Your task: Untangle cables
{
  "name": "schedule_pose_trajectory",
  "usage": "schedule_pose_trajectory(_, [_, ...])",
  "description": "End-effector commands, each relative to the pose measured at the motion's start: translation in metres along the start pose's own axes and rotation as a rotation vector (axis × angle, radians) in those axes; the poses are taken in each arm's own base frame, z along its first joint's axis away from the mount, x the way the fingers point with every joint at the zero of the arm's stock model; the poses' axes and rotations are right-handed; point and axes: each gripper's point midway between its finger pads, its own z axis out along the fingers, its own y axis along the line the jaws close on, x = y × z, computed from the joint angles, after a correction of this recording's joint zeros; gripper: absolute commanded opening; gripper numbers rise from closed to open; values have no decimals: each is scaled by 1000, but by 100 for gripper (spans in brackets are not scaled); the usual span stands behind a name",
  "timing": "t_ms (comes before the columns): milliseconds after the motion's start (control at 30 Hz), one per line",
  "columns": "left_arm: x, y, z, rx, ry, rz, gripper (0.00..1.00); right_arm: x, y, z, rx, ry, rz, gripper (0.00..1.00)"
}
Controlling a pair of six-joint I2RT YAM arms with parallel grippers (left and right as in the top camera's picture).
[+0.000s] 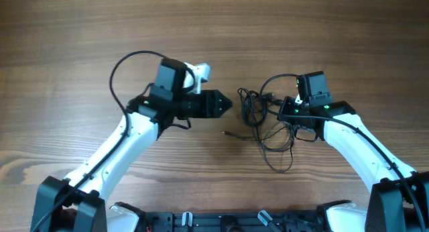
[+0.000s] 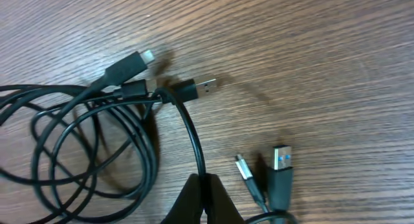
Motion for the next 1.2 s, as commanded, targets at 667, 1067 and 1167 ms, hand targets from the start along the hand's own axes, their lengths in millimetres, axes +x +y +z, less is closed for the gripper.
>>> schedule_pose_trajectory(667, [42,22,102,-138,82,-129,45,11,39,-3,-226,79,-92,4])
schedule_pose_trajectory(1067, [15,114,-29,-439,12,-233,4,-1,-51,-4,209,-8,72,4])
schedule_pose_trajectory(1167, [-8,144,-98,-488,-150,-336,4,-8,-67,-6,226,-22,160,4])
